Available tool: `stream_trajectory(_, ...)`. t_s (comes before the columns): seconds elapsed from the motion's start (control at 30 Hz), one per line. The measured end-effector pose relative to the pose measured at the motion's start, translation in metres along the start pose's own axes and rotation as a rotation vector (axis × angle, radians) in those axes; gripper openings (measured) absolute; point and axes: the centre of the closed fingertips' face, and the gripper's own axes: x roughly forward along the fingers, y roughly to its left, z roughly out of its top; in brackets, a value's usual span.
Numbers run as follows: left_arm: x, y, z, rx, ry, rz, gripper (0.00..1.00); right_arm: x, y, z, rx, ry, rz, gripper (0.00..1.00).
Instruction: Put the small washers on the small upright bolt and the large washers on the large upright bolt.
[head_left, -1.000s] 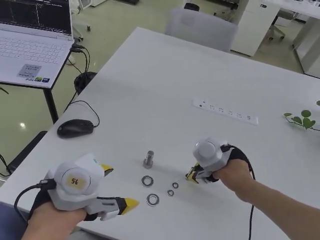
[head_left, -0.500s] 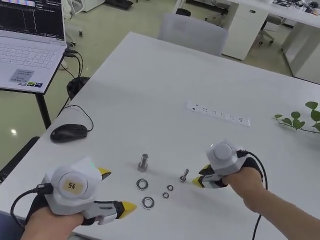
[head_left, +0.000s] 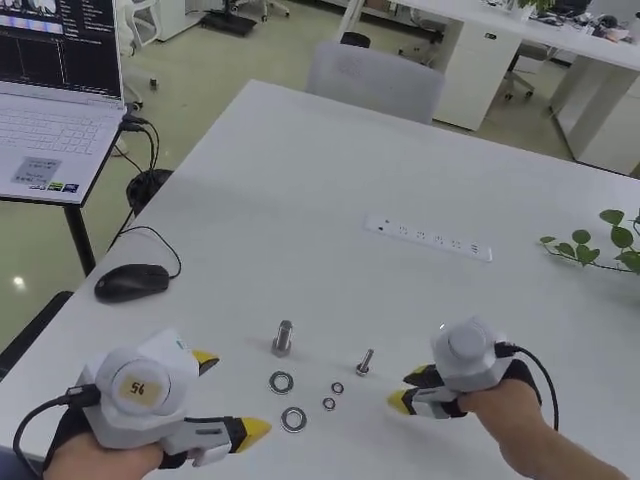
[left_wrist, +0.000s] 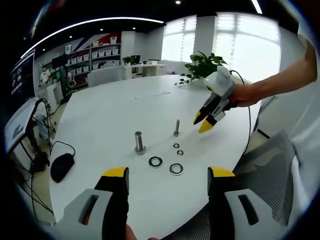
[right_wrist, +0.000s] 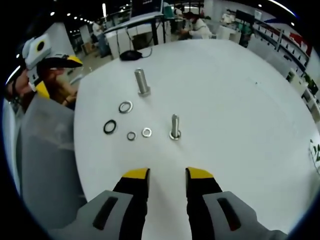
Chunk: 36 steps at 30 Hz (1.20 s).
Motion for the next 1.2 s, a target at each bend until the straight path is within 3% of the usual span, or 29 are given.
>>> stream_trajectory(0.2, 0.0, -0.001, -0.001, 0.003, 0.001, -0.002, 0.62, 0.009, 0.014, -0.006, 0.017, 0.0, 0.035, 0.3)
stream_trajectory(0.5, -0.001, -0.001, -0.003, -0.007, -0.002, 0.004, 0.63, 0.019, 0.033, 0.0, 0.007, -0.01, 0.068, 0.29)
stream_trajectory(0.87, 0.001, -0.004, -0.002, -0.005, -0.001, -0.002, 0.63, 0.036, 0.054, 0.01, -0.047, 0.005, 0.106, 0.28)
stream_trajectory(1.2, 0.003, -0.005, -0.004, -0.003, 0.007, -0.009, 0.63, 0.053, 0.066, 0.018, -0.149, 0.047, 0.138, 0.26)
